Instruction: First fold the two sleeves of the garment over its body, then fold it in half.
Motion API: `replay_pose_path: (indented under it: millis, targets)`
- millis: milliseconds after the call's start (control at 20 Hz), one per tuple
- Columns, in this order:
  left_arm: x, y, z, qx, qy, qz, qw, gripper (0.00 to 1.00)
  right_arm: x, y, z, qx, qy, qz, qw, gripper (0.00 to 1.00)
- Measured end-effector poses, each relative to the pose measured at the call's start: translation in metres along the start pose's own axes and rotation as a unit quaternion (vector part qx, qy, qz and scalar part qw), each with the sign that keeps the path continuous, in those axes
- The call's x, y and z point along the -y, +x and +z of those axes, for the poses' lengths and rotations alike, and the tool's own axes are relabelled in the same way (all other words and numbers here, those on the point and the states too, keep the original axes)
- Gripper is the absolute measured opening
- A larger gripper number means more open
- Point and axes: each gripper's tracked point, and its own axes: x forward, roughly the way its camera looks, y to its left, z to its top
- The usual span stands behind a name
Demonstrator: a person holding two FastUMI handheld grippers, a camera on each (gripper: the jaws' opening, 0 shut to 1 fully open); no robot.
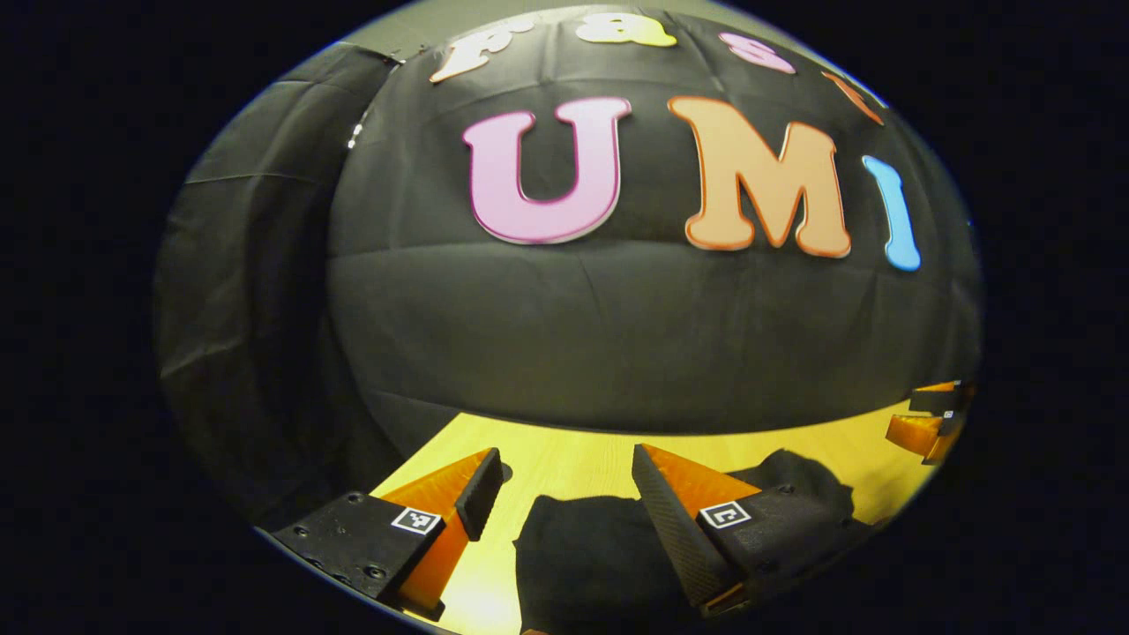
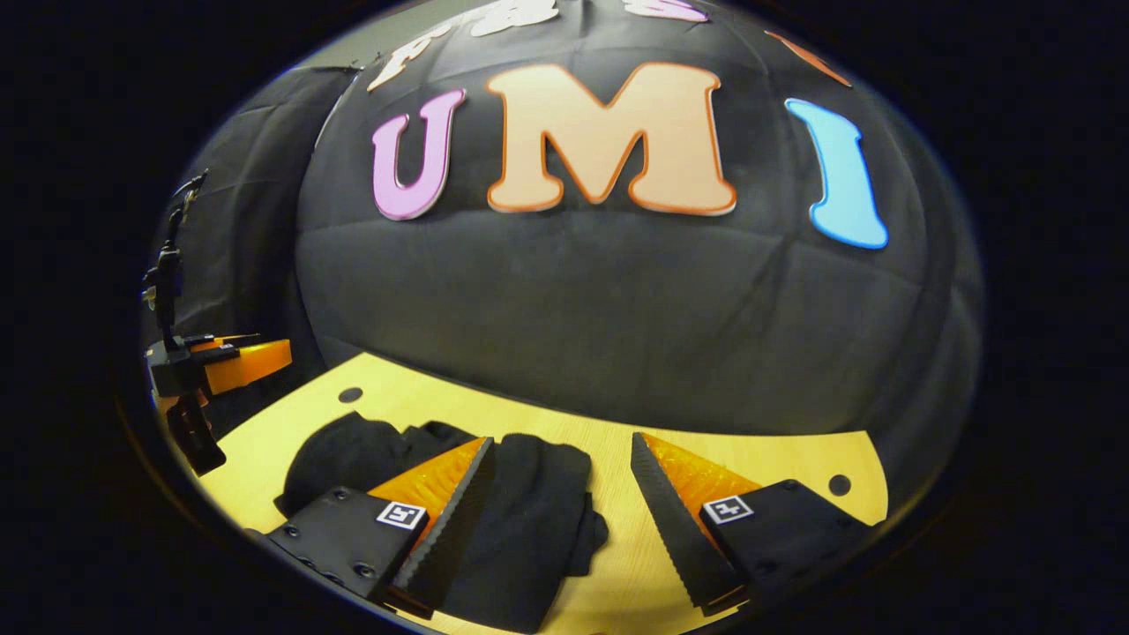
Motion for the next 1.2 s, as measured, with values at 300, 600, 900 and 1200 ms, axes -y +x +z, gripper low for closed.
replay_pose_path:
  millis: [300,600,900,1200]
  targets:
    - [-0.014,-0.108,0.09,0.107,-0.028,-0.032,0.993,0.94,-0.015,-0.141,0.039,0.105,0.007,0.026,0.994,0.97]
    - [-0.029,-0.206,0.11,0.16,-0.024,-0.035,0.986,0.89,-0.048,-0.264,0.024,0.183,0.024,0.027,0.983,0.96]
    - [-0.012,-0.262,0.051,0.135,0.011,-0.048,0.99,0.92,-0.076,-0.318,-0.032,0.21,0.082,-0.008,0.974,0.96]
    - [0.002,-0.267,0.016,0.078,-0.008,-0.087,0.993,0.93,-0.095,-0.329,-0.039,0.199,0.031,-0.022,0.979,0.96]
